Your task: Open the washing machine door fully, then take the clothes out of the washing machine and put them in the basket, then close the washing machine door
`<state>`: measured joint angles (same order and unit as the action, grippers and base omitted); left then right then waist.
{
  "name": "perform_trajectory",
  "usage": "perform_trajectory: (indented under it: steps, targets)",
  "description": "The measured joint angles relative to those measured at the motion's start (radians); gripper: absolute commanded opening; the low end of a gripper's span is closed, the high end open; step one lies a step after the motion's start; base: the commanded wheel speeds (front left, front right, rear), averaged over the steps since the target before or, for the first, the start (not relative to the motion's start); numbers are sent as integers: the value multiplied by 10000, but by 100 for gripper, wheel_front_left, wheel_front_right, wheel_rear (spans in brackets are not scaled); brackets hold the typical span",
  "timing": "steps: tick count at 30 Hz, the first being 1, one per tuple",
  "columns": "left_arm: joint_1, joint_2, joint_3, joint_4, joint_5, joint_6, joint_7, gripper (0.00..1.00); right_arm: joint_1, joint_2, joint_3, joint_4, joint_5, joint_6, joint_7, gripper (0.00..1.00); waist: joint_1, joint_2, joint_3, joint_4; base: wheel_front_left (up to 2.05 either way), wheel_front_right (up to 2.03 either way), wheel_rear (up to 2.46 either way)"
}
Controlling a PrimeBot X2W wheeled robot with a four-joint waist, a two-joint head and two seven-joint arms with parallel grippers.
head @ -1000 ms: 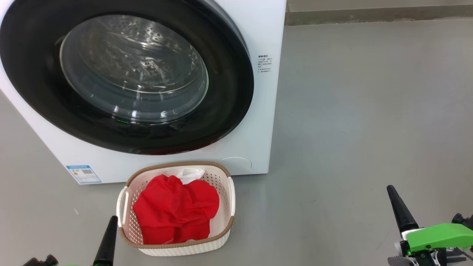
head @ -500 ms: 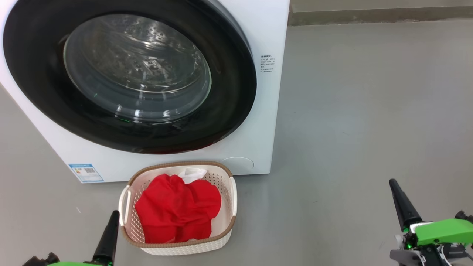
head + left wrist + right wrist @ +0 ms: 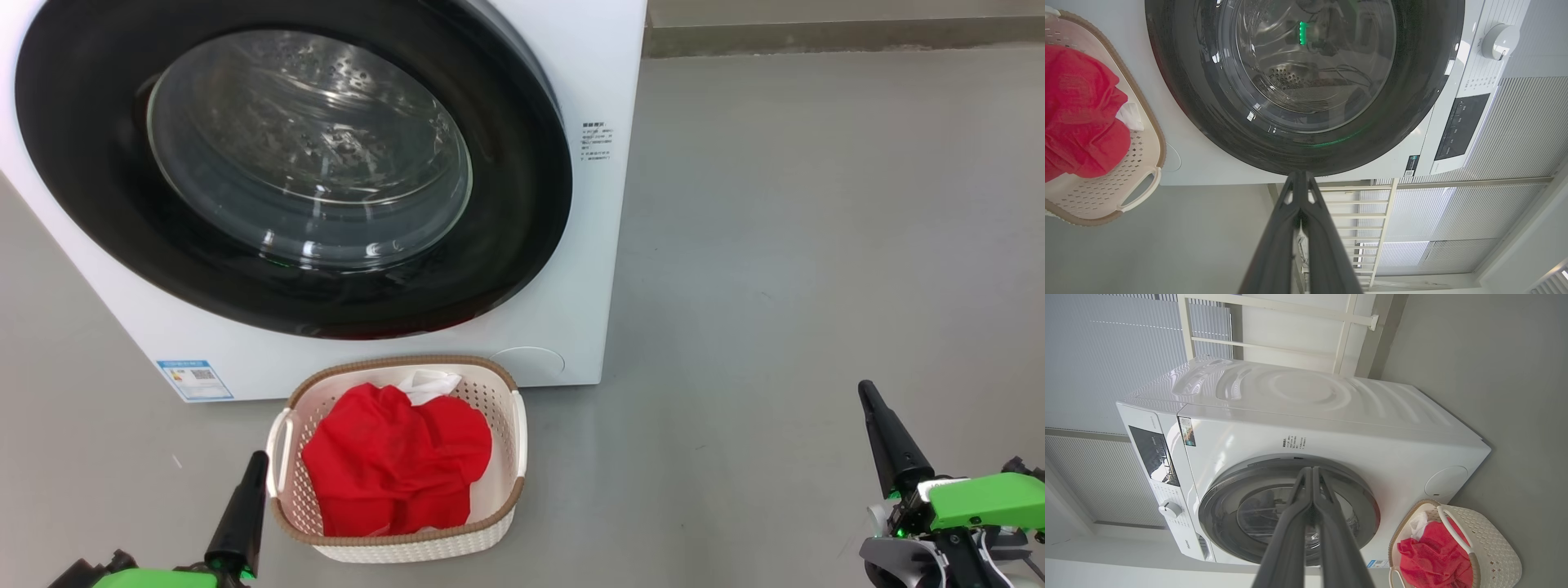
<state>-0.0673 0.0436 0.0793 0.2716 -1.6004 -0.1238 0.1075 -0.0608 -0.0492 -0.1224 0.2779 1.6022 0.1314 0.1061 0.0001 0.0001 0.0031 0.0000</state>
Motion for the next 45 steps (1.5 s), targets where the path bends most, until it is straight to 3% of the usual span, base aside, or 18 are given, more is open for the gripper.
perform_trajectory:
  steps: [45]
  targets:
    - [0, -10, 0, 0, -15, 0, 0, 0, -60, 27, -35, -23, 73, 0, 12, 0, -1, 0, 0, 0, 0, 0, 0]
